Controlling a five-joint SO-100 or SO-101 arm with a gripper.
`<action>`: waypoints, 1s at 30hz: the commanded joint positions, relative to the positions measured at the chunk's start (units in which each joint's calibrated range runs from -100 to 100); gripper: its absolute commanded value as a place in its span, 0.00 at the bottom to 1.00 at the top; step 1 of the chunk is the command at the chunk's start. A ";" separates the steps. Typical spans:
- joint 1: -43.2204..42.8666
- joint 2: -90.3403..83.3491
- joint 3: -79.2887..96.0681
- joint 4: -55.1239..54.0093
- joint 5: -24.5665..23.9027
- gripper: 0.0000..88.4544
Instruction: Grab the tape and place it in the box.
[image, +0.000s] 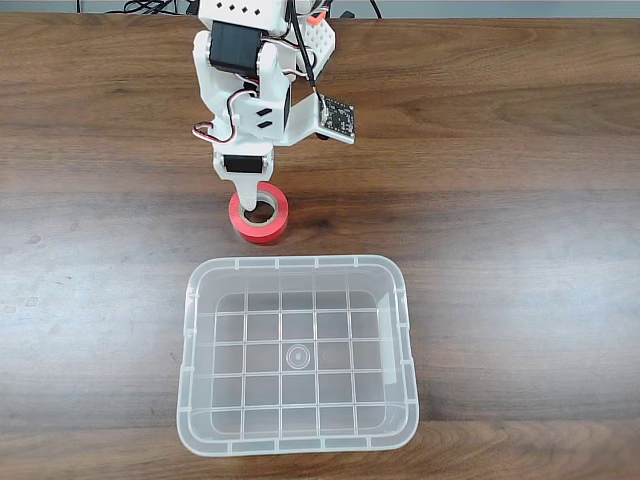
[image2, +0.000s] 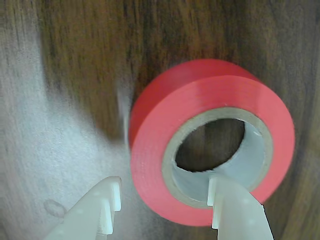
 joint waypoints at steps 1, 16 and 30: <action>-1.35 -0.31 0.59 -0.73 0.14 0.18; -1.50 -0.63 -0.02 -0.30 0.19 0.03; -1.57 -11.33 -16.14 17.93 -0.07 0.03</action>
